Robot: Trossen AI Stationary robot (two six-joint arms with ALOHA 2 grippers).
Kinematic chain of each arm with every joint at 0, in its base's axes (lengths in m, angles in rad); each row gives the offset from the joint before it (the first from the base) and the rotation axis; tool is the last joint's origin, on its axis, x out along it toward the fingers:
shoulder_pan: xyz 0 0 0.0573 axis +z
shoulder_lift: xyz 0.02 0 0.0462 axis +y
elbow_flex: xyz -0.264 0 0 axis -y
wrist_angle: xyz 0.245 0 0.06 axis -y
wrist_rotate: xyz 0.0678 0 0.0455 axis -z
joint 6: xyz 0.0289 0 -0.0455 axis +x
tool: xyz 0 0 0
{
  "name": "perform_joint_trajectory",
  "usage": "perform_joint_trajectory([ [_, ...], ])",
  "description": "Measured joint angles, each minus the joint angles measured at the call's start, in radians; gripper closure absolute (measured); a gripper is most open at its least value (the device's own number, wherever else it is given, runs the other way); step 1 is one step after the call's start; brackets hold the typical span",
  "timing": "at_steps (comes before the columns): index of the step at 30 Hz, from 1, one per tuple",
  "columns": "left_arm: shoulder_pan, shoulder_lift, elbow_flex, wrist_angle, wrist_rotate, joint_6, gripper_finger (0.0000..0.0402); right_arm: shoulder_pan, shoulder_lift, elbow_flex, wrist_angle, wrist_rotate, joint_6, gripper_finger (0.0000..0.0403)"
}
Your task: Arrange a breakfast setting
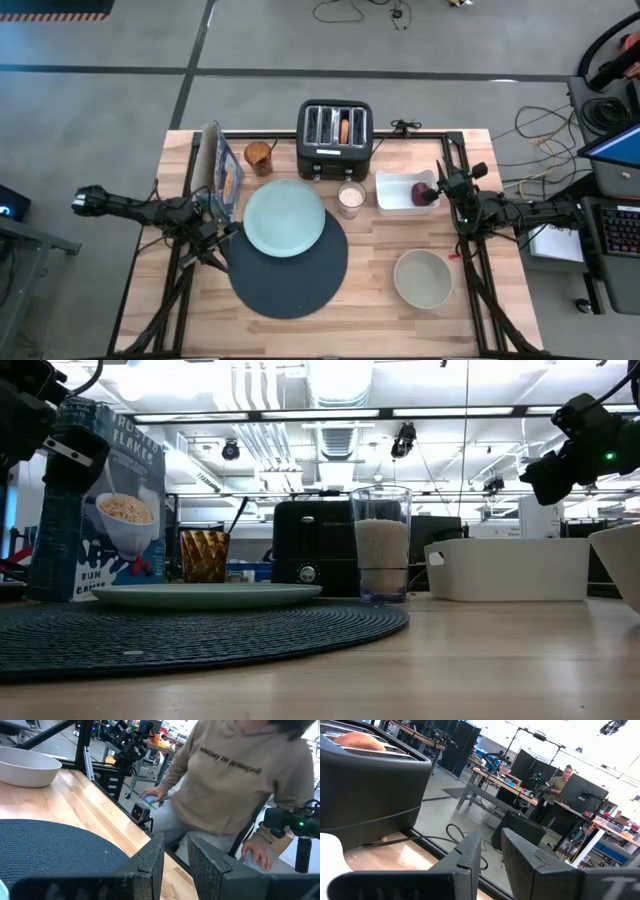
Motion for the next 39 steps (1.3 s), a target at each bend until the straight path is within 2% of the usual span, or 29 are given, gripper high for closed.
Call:
perform_joint_trajectory([
  [22, 0.0, 0.0, 0.0, 0.007, -0.007, 0.001, 0.0333, 0.0, 0.0, -0.001, 0.0, 0.0, 0.0, 0.0335],
  [27, 0.001, 0.001, 0.0, 0.076, -0.111, 0.078, 0.0333, 0.0, 0.0, -0.001, 0.0, 0.0, 0.0, 0.0335],
  [32, 0.001, 0.0, 0.001, 0.218, -0.206, 0.13, 0.0333, 0.0, 0.0, -0.001, 0.0, 0.0, 0.0, 0.0335],
  [39, 0.001, 0.0, 0.001, 0.374, -0.234, 0.136, 0.0333, 0.0, 0.0, -0.001, 0.0, 0.0, 0.0, 0.0335],
])
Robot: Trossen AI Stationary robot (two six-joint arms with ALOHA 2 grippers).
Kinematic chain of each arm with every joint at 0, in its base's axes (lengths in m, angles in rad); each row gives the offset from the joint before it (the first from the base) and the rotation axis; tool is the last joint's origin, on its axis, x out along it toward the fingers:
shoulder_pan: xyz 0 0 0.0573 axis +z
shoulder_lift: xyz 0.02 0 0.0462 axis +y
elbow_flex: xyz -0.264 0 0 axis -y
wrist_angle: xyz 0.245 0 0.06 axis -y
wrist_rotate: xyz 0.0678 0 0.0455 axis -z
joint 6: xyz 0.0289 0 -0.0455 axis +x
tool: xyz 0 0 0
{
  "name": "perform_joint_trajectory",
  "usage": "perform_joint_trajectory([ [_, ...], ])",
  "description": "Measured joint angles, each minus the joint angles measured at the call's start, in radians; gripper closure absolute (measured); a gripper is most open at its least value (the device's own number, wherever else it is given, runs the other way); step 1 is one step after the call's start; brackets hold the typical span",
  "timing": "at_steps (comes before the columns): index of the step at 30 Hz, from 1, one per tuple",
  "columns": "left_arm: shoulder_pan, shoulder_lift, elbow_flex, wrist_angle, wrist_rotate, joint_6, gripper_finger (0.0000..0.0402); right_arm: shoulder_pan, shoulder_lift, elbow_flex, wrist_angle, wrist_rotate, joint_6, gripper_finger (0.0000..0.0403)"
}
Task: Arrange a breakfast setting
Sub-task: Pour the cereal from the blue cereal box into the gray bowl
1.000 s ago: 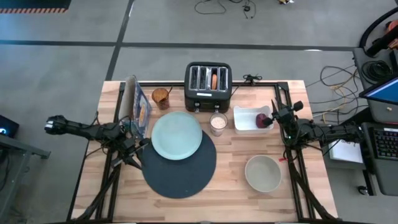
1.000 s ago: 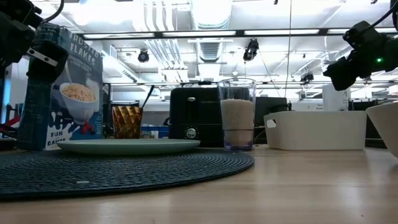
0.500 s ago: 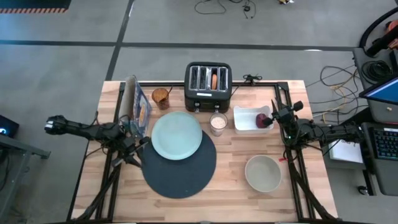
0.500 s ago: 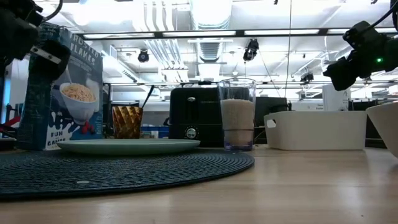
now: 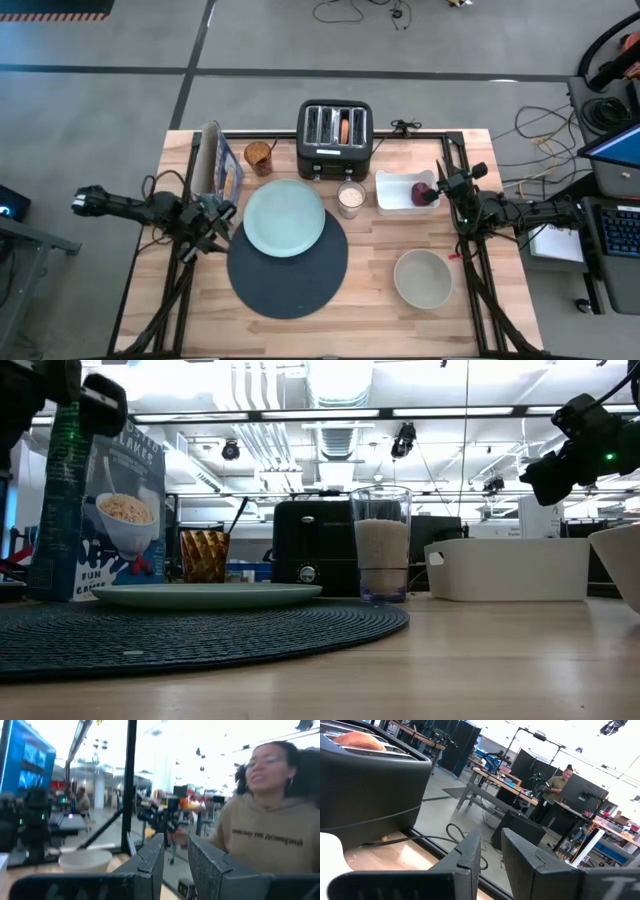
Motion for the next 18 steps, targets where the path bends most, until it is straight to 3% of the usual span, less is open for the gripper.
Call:
perform_joint_trajectory([
  [7, 0.0, 0.001, 0.0, 0.161, -0.011, 0.087, 0.0333, 0.0, 0.0, 0.0, 0.001, 0.0, 0.0, 0.0335],
  [18, -0.001, 0.052, 0.0, 0.416, -0.026, 0.082, 0.0333, 0.0, 0.0, 0.0, 0.001, 0.0, 0.036, 0.0335],
])
